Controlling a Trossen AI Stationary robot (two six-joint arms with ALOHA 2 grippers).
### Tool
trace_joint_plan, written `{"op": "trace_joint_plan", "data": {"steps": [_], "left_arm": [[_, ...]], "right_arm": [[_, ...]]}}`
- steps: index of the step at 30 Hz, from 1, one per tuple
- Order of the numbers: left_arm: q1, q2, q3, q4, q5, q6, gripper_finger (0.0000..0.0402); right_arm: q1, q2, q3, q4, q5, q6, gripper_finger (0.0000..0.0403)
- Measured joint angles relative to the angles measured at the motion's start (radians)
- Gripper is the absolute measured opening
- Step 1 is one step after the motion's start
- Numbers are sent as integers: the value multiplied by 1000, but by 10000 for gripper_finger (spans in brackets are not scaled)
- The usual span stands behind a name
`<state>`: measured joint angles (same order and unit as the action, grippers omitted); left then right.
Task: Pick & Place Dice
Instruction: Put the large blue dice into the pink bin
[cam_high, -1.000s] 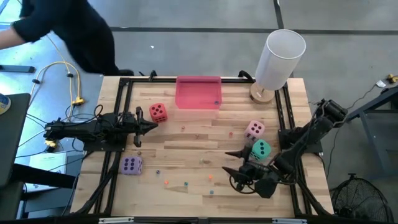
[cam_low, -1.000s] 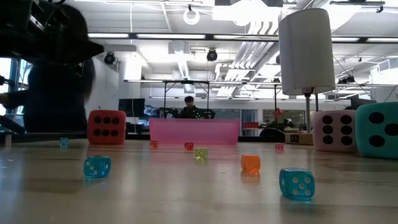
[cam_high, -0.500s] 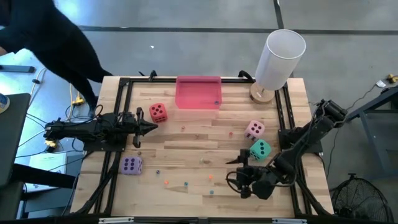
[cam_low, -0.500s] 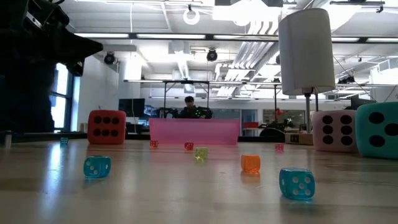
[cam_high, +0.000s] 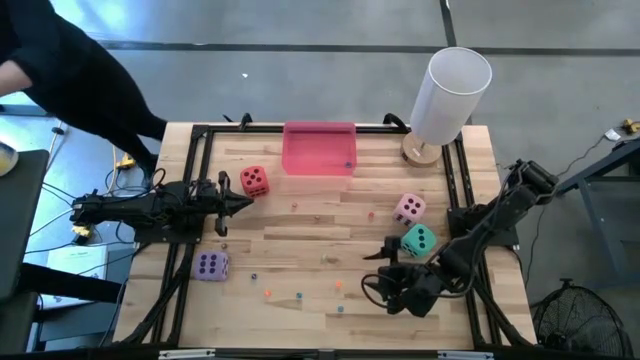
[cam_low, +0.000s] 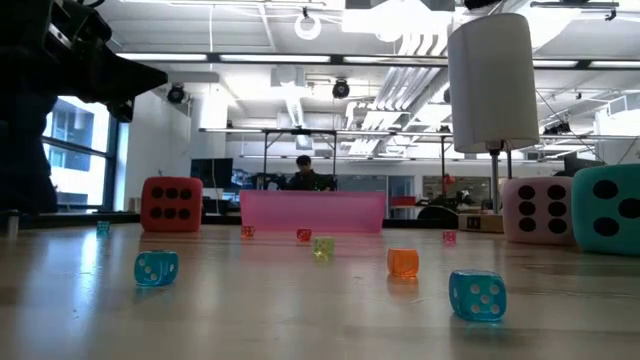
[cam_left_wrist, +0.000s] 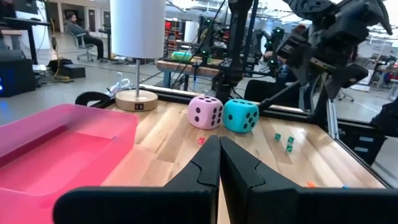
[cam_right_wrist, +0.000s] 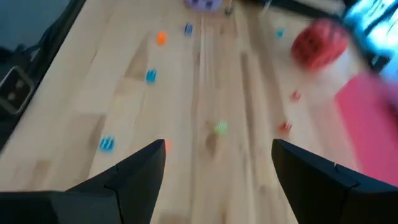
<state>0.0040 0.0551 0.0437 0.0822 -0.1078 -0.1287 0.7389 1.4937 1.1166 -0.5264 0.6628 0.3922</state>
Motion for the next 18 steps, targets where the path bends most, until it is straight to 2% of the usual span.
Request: {"op": "trace_joint_plan", "data": {"steps": [7, 14, 16, 18], "left_arm": [[0, 0, 0, 0, 1, -3, 0], [0, 0, 0, 0, 1, -64, 0], [0, 0, 0, 0, 1, -65, 0], [0, 0, 0, 0, 1, -67, 0]], "right_arm": [[28, 2, 94, -413, -171, 479, 286], [22, -5, 155, -804, -395, 1166, 286], [-2, -12, 156, -886, -477, 1224, 286], [-28, -12, 155, -942, -510, 1224, 286]]}}
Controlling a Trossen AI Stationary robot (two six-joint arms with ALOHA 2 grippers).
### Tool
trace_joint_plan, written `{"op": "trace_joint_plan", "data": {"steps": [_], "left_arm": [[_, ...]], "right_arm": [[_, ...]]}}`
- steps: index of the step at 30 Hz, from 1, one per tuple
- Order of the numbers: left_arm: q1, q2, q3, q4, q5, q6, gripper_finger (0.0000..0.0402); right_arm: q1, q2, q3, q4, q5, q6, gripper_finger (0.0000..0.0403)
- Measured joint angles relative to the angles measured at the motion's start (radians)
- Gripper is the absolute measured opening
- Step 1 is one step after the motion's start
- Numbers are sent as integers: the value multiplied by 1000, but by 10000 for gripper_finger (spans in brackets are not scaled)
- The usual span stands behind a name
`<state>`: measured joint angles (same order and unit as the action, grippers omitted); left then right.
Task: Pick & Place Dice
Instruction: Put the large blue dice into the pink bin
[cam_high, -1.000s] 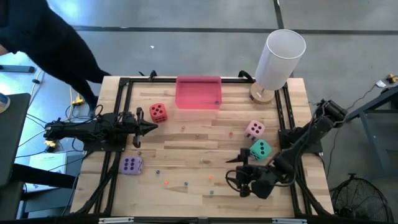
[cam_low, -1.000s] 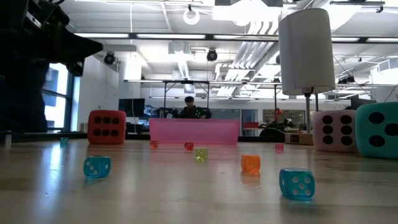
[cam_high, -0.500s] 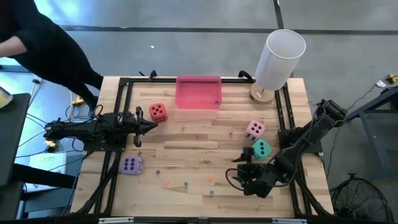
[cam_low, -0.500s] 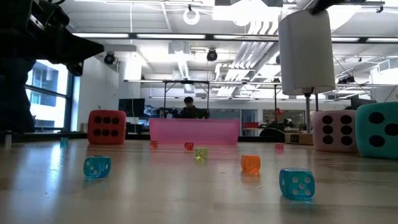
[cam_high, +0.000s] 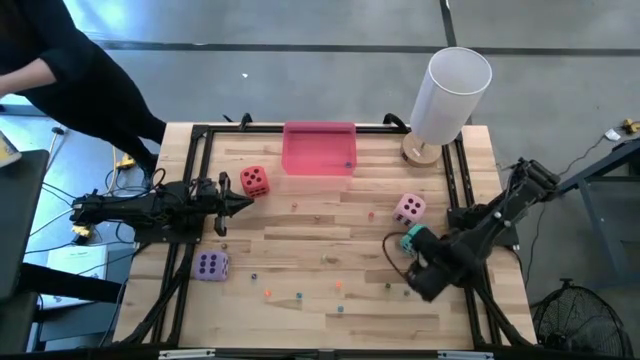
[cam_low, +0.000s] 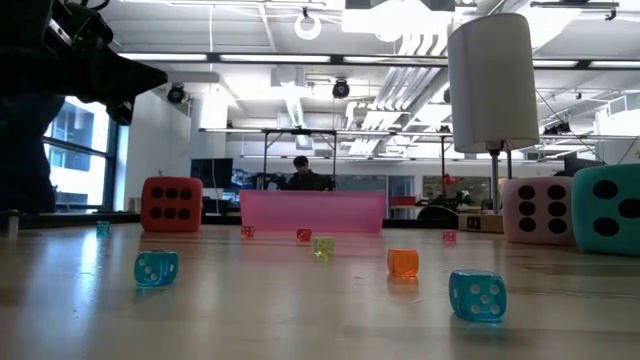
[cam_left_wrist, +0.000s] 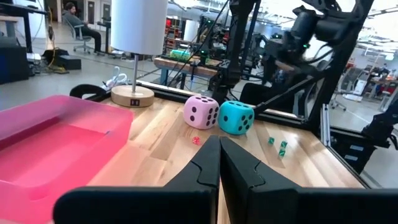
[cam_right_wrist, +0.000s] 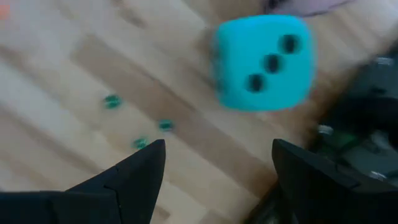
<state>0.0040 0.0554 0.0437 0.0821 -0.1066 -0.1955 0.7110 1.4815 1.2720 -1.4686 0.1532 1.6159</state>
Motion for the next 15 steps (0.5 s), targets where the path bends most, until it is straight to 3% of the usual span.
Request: {"op": "trace_joint_plan", "data": {"steps": [4, 15], "left_arm": [[0, 0, 0, 0, 0, 0, 0], [0, 0, 0, 0, 1, 0, 0]], "right_arm": [[-50, 1, 0, -38, 32, -107, 286], [-231, 1, -6, -36, -1, -280, 286]]}}
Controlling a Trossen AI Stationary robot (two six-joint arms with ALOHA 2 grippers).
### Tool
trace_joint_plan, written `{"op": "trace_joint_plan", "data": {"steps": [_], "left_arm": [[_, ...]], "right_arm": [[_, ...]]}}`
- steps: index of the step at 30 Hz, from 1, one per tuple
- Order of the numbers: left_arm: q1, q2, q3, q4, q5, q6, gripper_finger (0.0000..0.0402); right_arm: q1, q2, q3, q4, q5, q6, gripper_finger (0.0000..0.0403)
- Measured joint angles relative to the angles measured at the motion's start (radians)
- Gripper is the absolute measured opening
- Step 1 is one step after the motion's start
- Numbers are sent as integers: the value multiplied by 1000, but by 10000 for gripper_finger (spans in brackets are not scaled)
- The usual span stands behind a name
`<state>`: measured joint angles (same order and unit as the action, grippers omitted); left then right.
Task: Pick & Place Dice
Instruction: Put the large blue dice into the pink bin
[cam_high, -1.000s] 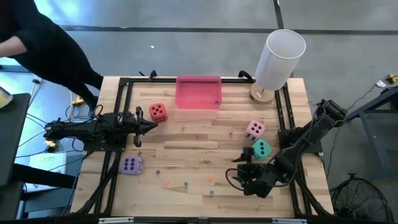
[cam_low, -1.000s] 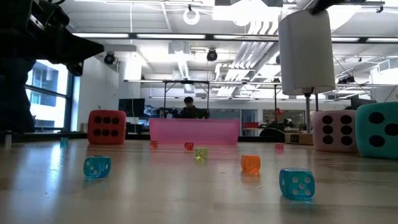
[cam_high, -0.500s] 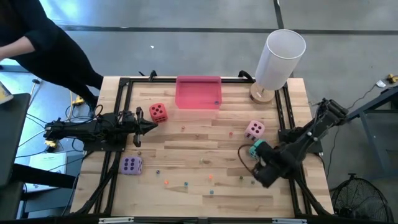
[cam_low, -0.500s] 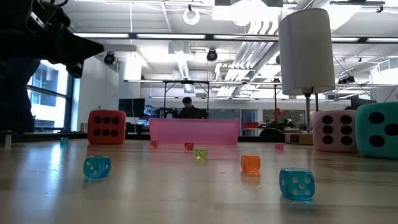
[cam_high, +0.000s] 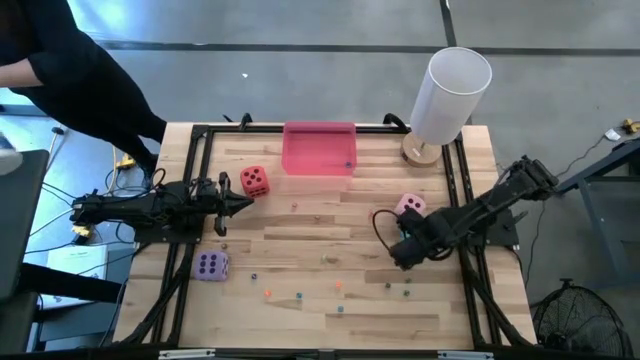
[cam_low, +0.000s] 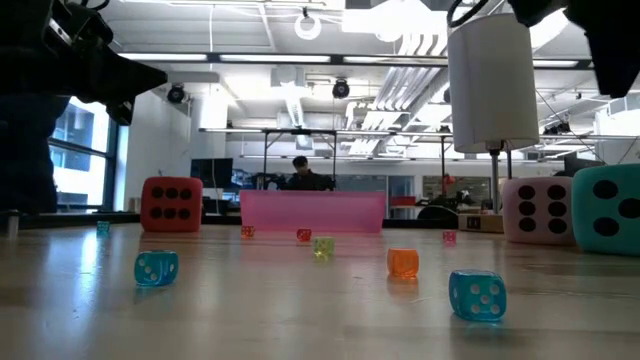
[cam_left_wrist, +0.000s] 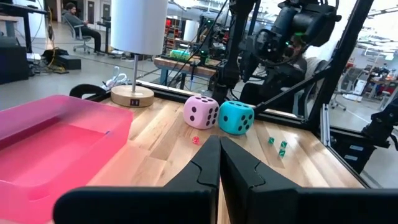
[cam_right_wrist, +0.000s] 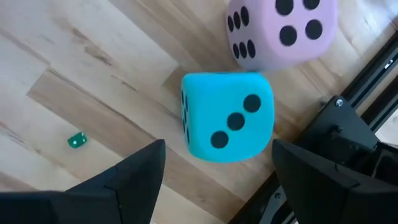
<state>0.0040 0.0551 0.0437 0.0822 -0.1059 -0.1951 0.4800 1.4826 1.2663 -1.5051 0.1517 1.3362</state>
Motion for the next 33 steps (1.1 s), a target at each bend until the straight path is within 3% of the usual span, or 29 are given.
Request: {"op": "trace_joint_plan", "data": {"steps": [14, 33], "left_arm": [[0, 0, 0, -1, 1, 1, 0], [0, 0, 0, -1, 1, 1, 0]], "right_arm": [[-82, 0, -91, 33, -65, -136, 286], [-82, -28, -183, 154, -71, -268, 286]]}}
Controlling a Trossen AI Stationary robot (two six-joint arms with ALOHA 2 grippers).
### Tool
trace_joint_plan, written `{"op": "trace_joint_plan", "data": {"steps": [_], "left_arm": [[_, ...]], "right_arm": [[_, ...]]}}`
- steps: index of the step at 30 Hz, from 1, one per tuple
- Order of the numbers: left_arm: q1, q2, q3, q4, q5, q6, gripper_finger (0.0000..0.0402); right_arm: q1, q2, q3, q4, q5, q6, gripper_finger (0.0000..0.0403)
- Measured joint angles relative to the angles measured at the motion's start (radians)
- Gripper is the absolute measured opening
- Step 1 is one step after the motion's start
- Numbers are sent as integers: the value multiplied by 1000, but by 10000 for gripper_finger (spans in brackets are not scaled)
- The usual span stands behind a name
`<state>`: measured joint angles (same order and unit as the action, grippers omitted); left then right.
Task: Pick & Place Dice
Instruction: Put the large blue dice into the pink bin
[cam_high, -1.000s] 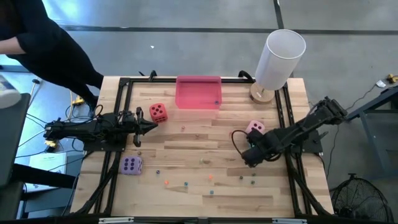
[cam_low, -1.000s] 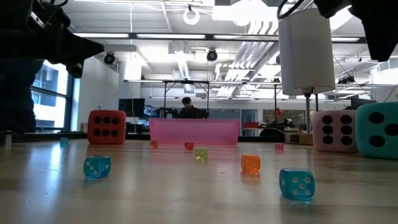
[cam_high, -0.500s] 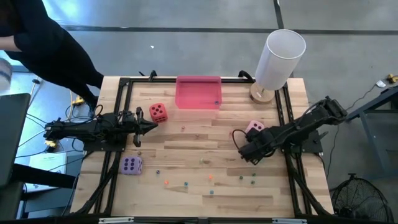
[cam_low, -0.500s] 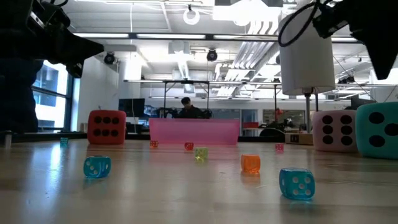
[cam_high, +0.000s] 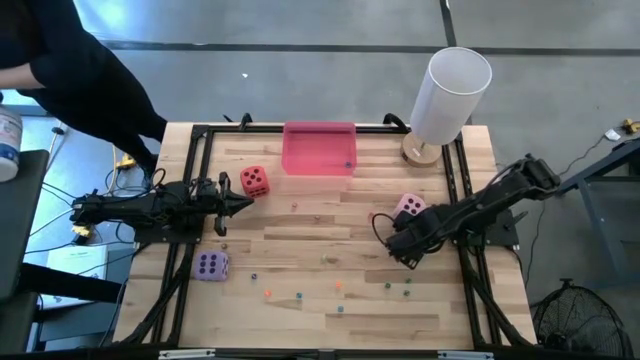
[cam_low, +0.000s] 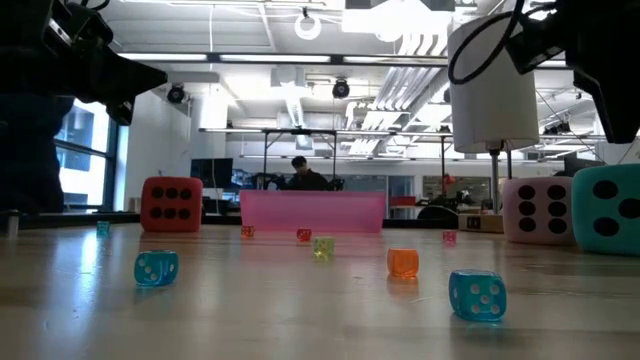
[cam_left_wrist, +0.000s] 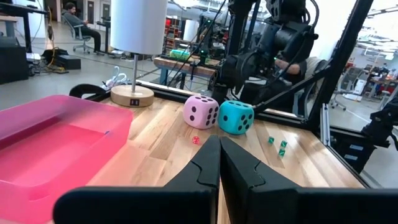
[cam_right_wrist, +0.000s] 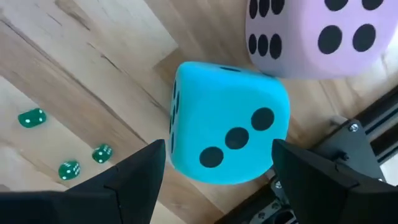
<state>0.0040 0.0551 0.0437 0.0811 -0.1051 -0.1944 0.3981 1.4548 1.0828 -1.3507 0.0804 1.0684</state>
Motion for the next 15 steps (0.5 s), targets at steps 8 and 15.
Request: {"op": "trace_joint_plan", "data": {"steps": [8, 15], "left_arm": [[0, 0, 0, 0, -1, 0, 0], [0, 0, 0, 0, -1, 0, 0]], "right_arm": [[23, -17, 0, 47, 33, 29, 286], [26, -17, 0, 130, 55, 27, 286]]}}
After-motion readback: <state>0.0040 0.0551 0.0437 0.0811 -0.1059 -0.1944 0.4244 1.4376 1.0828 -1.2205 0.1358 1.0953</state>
